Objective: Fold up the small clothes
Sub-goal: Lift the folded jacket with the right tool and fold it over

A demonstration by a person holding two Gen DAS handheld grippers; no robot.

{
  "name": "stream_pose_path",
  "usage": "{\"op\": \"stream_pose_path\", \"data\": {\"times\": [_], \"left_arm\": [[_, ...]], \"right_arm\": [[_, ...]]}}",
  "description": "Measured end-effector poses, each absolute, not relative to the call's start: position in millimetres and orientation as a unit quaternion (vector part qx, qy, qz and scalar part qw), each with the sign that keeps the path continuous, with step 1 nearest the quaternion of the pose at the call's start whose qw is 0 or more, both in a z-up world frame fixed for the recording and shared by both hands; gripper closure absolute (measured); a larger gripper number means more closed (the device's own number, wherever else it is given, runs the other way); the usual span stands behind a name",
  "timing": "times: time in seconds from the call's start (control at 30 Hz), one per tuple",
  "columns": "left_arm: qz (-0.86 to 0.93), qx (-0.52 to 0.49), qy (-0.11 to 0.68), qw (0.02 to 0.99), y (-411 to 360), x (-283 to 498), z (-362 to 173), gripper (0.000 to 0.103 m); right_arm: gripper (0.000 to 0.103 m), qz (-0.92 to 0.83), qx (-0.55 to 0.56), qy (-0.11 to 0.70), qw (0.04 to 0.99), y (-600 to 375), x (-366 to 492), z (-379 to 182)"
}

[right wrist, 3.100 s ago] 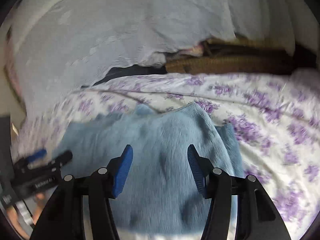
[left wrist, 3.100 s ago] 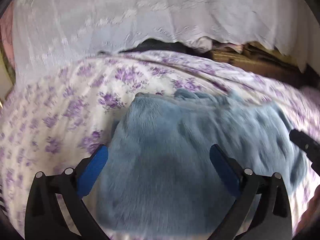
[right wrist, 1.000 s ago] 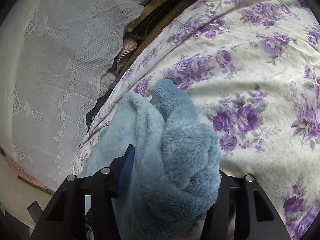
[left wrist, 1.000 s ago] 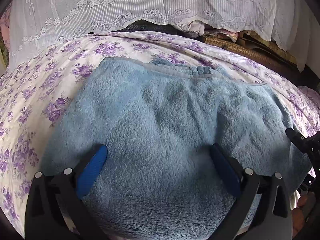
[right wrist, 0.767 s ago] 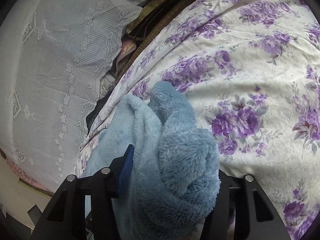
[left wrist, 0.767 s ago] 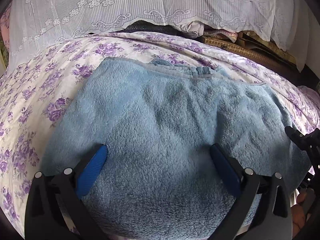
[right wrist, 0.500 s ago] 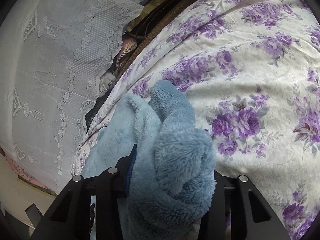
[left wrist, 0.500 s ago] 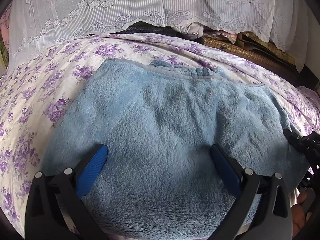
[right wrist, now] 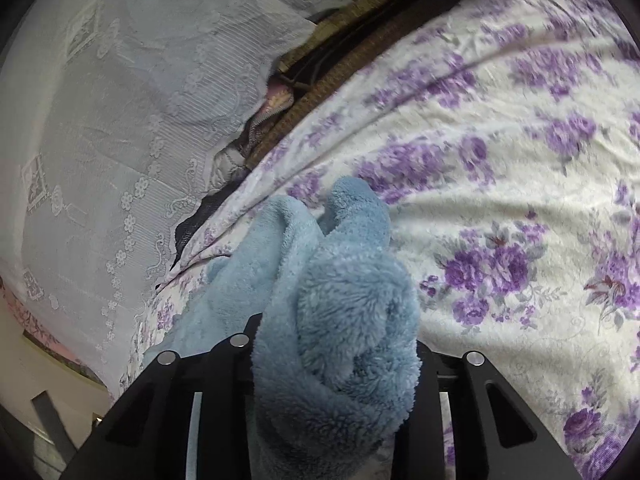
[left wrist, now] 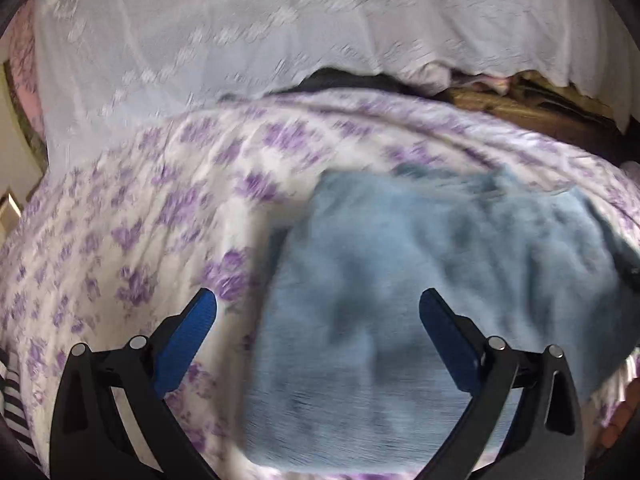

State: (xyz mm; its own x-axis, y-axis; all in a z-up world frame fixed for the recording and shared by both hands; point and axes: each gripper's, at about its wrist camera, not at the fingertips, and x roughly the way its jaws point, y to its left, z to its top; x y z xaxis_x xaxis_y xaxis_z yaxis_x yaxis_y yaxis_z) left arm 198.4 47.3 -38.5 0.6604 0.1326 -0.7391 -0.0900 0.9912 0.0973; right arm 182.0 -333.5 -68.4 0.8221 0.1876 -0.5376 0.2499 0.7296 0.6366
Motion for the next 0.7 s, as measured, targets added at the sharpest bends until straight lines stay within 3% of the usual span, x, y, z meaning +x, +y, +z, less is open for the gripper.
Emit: {"op": "stream_pose_path", "data": {"times": [0.1, 0.7], "left_arm": [[0.057, -0.016, 0.435, 0.898, 68, 206, -72, 0.004], [0.034, -0.041, 0.407, 0.912, 84, 201, -37, 0.004]], "right_arm": [[0.073, -0.012, 0.335, 0.285, 0.898, -323, 180, -54], [0.073, 0.008, 0.207, 0.236, 0.949, -248, 166, 7]]}}
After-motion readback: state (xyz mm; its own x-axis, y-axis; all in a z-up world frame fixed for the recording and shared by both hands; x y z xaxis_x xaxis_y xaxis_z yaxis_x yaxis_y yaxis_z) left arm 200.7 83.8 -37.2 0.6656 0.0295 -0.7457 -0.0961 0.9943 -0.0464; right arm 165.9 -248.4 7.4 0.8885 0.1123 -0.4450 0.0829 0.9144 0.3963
